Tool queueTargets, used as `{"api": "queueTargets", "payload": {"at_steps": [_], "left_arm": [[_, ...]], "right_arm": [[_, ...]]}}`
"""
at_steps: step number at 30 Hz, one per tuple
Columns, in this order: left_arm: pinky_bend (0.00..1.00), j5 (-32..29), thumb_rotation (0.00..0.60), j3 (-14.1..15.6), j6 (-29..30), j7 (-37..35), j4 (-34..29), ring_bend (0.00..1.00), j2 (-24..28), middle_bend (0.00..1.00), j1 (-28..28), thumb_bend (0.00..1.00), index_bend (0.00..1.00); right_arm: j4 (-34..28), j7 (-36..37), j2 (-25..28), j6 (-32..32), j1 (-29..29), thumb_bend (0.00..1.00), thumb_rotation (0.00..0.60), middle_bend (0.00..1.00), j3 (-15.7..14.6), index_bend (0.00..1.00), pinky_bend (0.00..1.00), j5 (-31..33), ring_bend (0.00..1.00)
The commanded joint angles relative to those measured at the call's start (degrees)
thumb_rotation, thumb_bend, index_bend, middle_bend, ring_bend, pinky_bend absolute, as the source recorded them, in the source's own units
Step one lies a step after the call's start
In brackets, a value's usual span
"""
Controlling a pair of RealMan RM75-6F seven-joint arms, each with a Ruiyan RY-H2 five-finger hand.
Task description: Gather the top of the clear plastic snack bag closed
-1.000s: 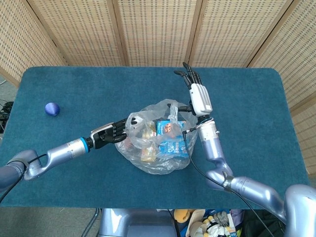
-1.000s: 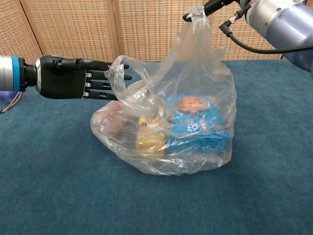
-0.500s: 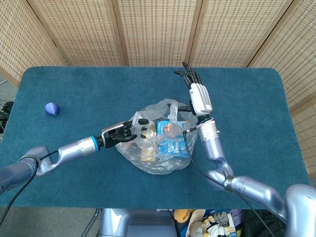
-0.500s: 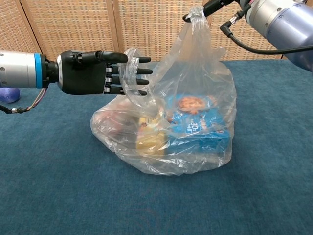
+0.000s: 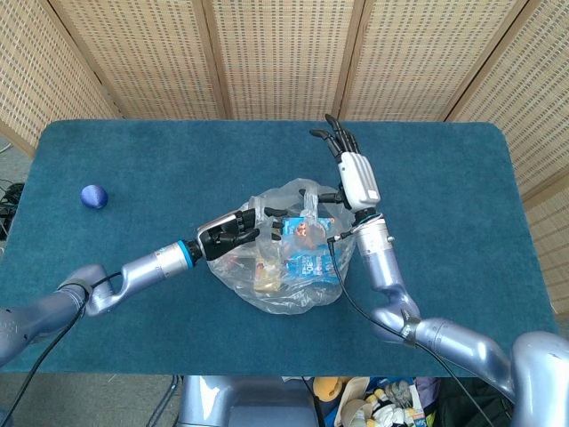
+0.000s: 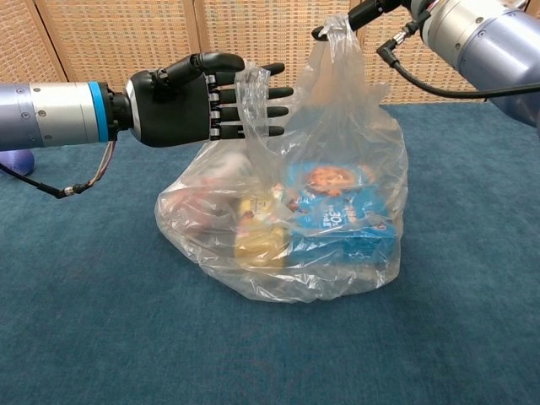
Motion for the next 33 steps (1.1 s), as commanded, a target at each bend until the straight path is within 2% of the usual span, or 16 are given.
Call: {"api": "queueTargets", "payload": {"at_steps": [1, 9, 16, 24, 33], "left_arm": [[0.17, -1.35, 0.506, -0.63, -0.98, 1.15, -0.12, 0.12, -0.73, 0.11, 0.09, 0.46, 0.22], [0.17, -0.6, 0.498, -1.0, 1.15, 3.49, -0.31, 0.11, -1.47, 0.1, 0.06, 0.42, 0.22], [0.14, 1.16, 0.491, -0.89, 2.99, 10.23, -2.78, 0.1, -0.98, 0.1, -0.6, 0.41, 0.22], [0.13, -2.14, 0.488, -3.86, 4.35, 23.92, -8.9, 0.1, 0.62, 0.1, 1.08, 0.41, 0.22], [0.13, -6.38, 0.495, -7.36, 4.68, 32.5, -14.28, 0.1, 1.84, 0.1, 2.87, 0.41, 0.22]], "right_arm": [[-0.07, 0.0, 0.01, -0.04, 0.04, 0.0, 0.6, 0.0, -0.08, 0.18, 0.0, -0.06, 0.0], [-1.46, -0.33, 0.82, -0.44, 0.42, 0.0, 0.6, 0.0, -0.19, 0.18, 0.0, -0.71, 0.0], [-3.37, -1.39, 2.37, -1.45, 1.02, 0.0, 0.6, 0.0, 0.45, 0.18, 0.0, -0.19, 0.0], [-7.12, -1.06, 5.4, -3.61, 1.17, 0.0, 0.6, 0.0, 1.85, 0.18, 0.0, 1.63, 0.0], [-8.2, -0.16, 7.32, -4.45, 1.47, 0.01, 0.6, 0.01, 1.7, 0.18, 0.0, 0.66, 0.0]]}}
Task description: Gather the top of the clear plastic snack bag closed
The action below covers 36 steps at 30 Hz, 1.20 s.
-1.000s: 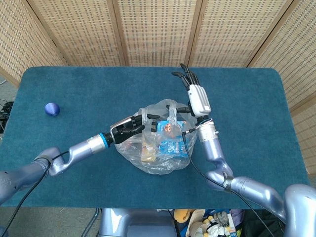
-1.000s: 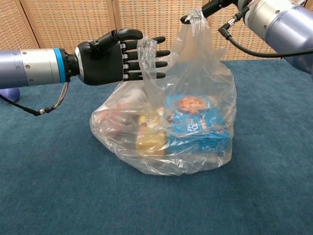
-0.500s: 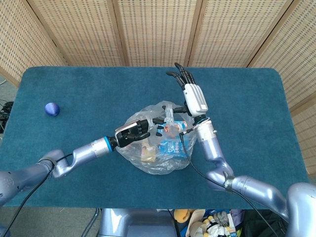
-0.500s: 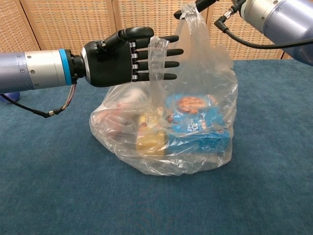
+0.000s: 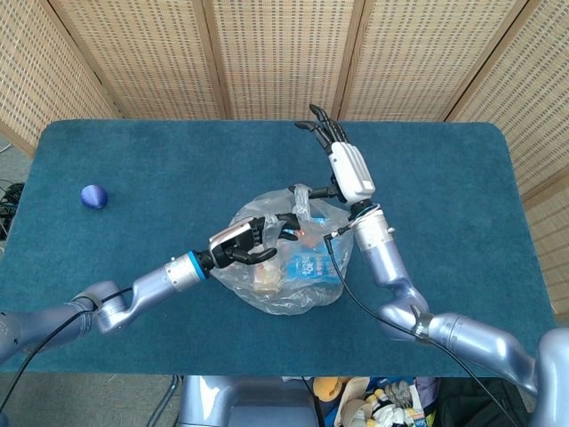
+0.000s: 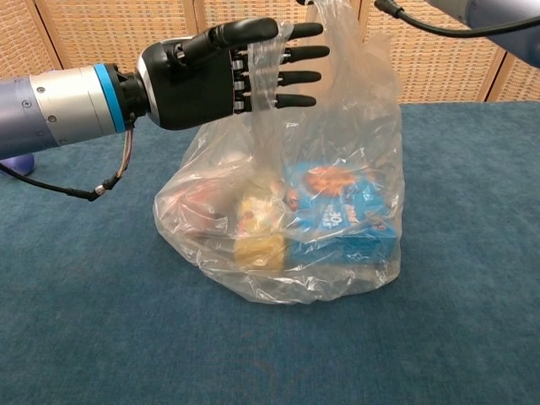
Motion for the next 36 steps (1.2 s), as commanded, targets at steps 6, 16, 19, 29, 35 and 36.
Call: {"api": "queueTargets", "payload": {"at_steps": [6, 16, 19, 29, 35, 36], "left_arm": [[0.13, -2.61, 0.491, -2.22, -0.39, 3.66, -1.83, 0.1, 0.78, 0.09, 1.5, 0.41, 0.22], [0.13, -2.47, 0.489, -3.49, -0.95, 5.38, -2.59, 0.1, 0.55, 0.1, 1.61, 0.41, 0.22], [0.13, -2.8, 0.495, -3.98, -1.25, 5.97, -2.84, 0.1, 0.62, 0.1, 1.71, 0.41, 0.22], [0.13, -2.94, 0.501, -5.45, -1.23, 6.76, -4.37, 0.1, 1.45, 0.1, 2.03, 0.4, 0.22], [0.13, -2.89, 0.503, -6.17, -0.59, 6.99, -5.68, 0.1, 2.37, 0.09, 2.54, 0.4, 0.22], [0.13, -2.86, 0.506, -6.23, -0.61, 6.94, -5.84, 0.1, 2.56, 0.09, 2.59, 0.4, 0.22]], "right_arm": [[0.12, 1.7, 0.53, -0.22, 0.06, 0.01, 0.6, 0.01, -0.62, 0.18, 0.0, -1.2, 0.0], [-1.18, 3.07, 1.39, -0.55, 1.09, 0.0, 0.6, 0.01, 0.12, 0.18, 0.0, -1.71, 0.0], [-1.6, 3.16, 1.36, -0.27, 1.38, 0.0, 0.6, 0.02, 0.69, 0.18, 0.0, -1.04, 0.0], [-5.03, 2.23, 2.28, 0.08, 2.52, 0.0, 0.6, 0.02, 3.27, 0.18, 0.0, 2.39, 0.0], [-7.44, 1.81, 3.58, 0.37, 2.77, 0.0, 0.6, 0.02, 4.01, 0.18, 0.0, 2.74, 0.0], [-7.74, 1.8, 3.7, 0.46, 2.79, 0.0, 0.6, 0.02, 4.04, 0.18, 0.0, 2.78, 0.0]]}}
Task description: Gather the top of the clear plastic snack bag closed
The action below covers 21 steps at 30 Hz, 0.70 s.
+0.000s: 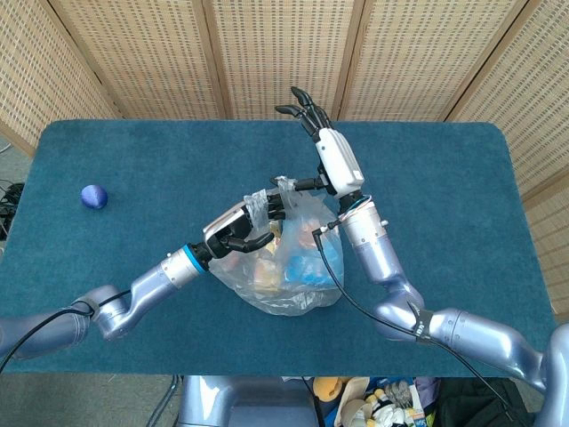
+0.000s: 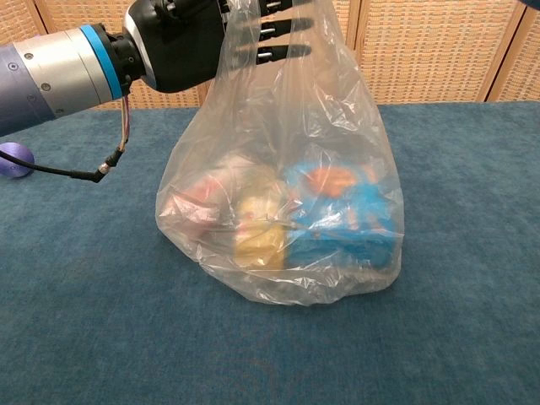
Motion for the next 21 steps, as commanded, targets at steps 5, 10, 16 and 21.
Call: {"api": "queueTargets", "payload": {"at_steps": [5, 10, 16, 21], "left_arm": [[0.13, 0.09, 0.512, -0.42, 0.2, -0.08, -0.65, 0.1, 0.97, 0.1, 0.49, 0.4, 0.22], [0.13, 0.76, 0.522, -0.46, 0.84, -1.28, -1.0, 0.1, 1.6, 0.1, 0.88, 0.4, 0.22], [0.13, 2.53, 0.536, -0.1, 1.82, -2.0, -1.84, 0.1, 2.2, 0.1, 0.89, 0.4, 0.22], [0.14, 3.62, 0.54, 0.22, 2.34, -2.44, -2.59, 0.1, 2.6, 0.09, 0.77, 0.4, 0.22]], "right_arm": [[-1.65, 0.12, 0.72, 0.59, 0.09, 0.0, 0.6, 0.02, 0.19, 0.18, 0.0, 0.12, 0.0], [-2.02, -0.09, 0.96, 0.74, 0.09, 0.0, 0.6, 0.02, -0.31, 0.18, 0.0, 0.15, 0.0], [-2.4, -0.08, 1.07, 0.8, 0.33, 0.0, 0.6, 0.02, -0.52, 0.18, 0.0, 0.15, 0.0], [-2.53, -0.51, 1.24, 0.87, 0.58, 0.0, 0.6, 0.02, -0.4, 0.18, 0.0, 0.64, 0.0]]}}
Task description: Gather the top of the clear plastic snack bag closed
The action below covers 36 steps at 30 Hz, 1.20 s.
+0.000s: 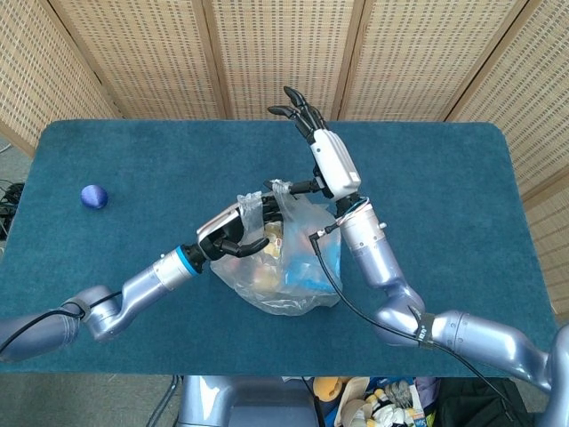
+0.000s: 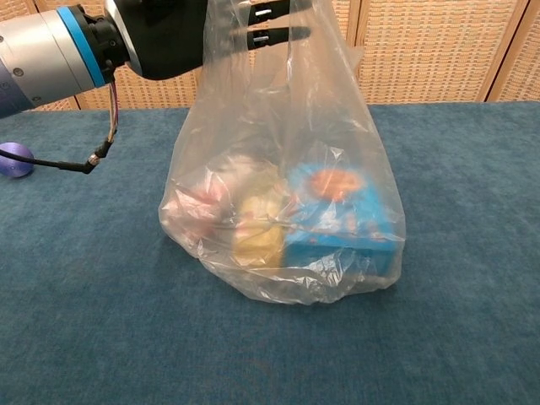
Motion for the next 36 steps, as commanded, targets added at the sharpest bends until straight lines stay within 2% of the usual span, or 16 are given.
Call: {"api": "queueTargets", "payload": {"at_steps": [1, 6, 11, 19, 27, 36], "left_arm": [[0.14, 0.13, 0.538, 0.07, 0.31, 0.19, -0.32, 0.11, 0.09, 0.09, 0.06, 0.4, 0.22], [0.13, 0.07, 0.531, 0.43, 0.15, 1.38, -0.83, 0.09, 0.34, 0.1, 0.33, 0.4, 0.21], [0.11, -0.25, 0.521, 0.65, -0.1, 2.8, -0.77, 0.0, 0.18, 0.01, 0.66, 0.4, 0.16], [0.12, 1.11, 0.545, 1.42, 0.34, 0.96, 0.47, 0.0, 0.34, 0.0, 0.42, 0.4, 0.13], [0.1, 2.01, 0.546, 1.86, 0.52, 1.03, 0.61, 0.0, 0.85, 0.0, -0.01, 0.4, 0.0], [0.09, 2.42, 0.55, 2.25, 0.2, 1.69, -0.37, 0.0, 1.53, 0.0, -0.49, 0.4, 0.0]], "right_arm": [[-0.01, -0.22, 0.08, 0.06, 0.13, 0.0, 0.6, 0.02, 0.14, 0.18, 0.0, 0.52, 0.0], [0.34, -0.48, 0.31, 0.18, 0.01, 0.0, 0.6, 0.02, 0.01, 0.18, 0.0, 1.15, 0.0], [0.71, -0.06, 0.45, 0.24, -0.2, 0.0, 0.6, 0.02, -0.05, 0.18, 0.0, 1.61, 0.0], [1.01, 0.13, 0.49, 0.49, -0.06, 0.0, 0.6, 0.02, -0.32, 0.18, 0.0, 1.2, 0.0], [1.03, -0.09, 0.52, 0.68, -0.09, 0.0, 0.6, 0.02, -0.73, 0.18, 0.0, 1.25, 0.0], [1.07, -0.39, 0.47, 0.8, 0.03, 0.0, 0.6, 0.02, -1.02, 0.18, 0.0, 1.37, 0.0]]}}
